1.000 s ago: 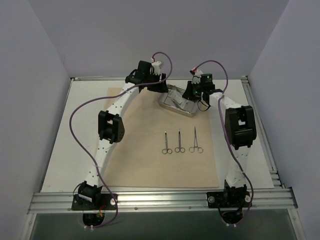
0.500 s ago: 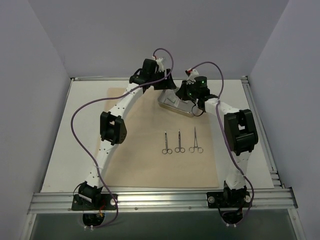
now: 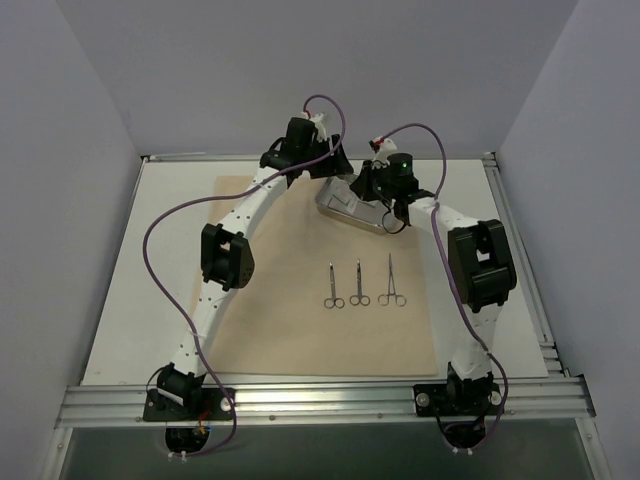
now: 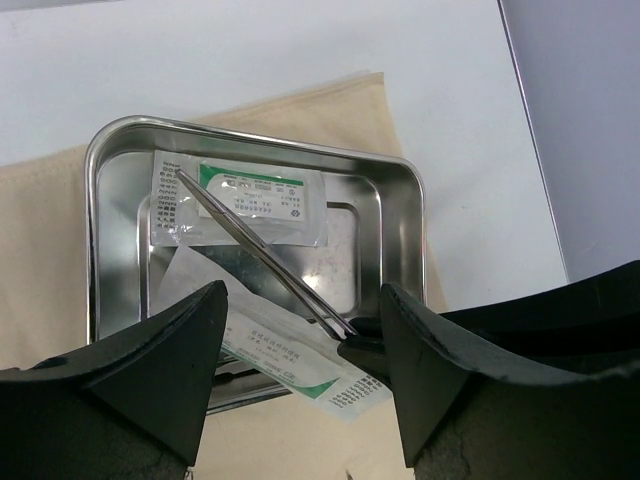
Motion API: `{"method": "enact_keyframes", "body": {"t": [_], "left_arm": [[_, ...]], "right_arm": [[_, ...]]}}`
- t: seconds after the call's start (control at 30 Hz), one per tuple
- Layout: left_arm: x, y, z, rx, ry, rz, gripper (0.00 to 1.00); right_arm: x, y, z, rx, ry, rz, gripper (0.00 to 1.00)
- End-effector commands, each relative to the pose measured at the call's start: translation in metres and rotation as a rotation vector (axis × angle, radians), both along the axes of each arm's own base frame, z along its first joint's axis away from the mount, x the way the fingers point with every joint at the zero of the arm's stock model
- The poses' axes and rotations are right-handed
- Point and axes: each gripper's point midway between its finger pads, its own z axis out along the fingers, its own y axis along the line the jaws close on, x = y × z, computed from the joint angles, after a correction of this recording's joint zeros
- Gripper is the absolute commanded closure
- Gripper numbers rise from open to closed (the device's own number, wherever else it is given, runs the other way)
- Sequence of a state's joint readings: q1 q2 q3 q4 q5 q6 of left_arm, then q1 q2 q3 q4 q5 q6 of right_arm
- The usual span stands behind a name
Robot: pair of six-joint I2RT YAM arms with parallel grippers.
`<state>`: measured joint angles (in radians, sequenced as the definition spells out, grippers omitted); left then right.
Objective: Open and lay out the surgical kit
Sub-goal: Place the medical item in the surgical kit.
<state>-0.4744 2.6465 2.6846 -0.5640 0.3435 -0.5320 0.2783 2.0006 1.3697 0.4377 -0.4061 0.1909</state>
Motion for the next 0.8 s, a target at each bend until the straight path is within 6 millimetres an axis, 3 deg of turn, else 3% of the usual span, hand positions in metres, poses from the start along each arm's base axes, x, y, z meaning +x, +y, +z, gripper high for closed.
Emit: {"method": "enact_keyframes", "body": {"t": [0.0,0.6,0.77], "left_arm": [[0.011,-0.001,0.019,-0.034,-0.056,0.032,0.29],[0.018,-0.017,-0.002,-0.072,-0.051,0.042,0.39],[0.021,-0.021,-0.006,-0.095,-0.046,0.046,0.47]], "right_arm": [[0.005,0.003,0.058,0.046,-0.140,0.001,1.00],[0.004,0.011,0.054,0.046,-0.144,0.042,1.00],[0.005,0.011,0.045,0.033,-0.129,0.048,1.00]]}}
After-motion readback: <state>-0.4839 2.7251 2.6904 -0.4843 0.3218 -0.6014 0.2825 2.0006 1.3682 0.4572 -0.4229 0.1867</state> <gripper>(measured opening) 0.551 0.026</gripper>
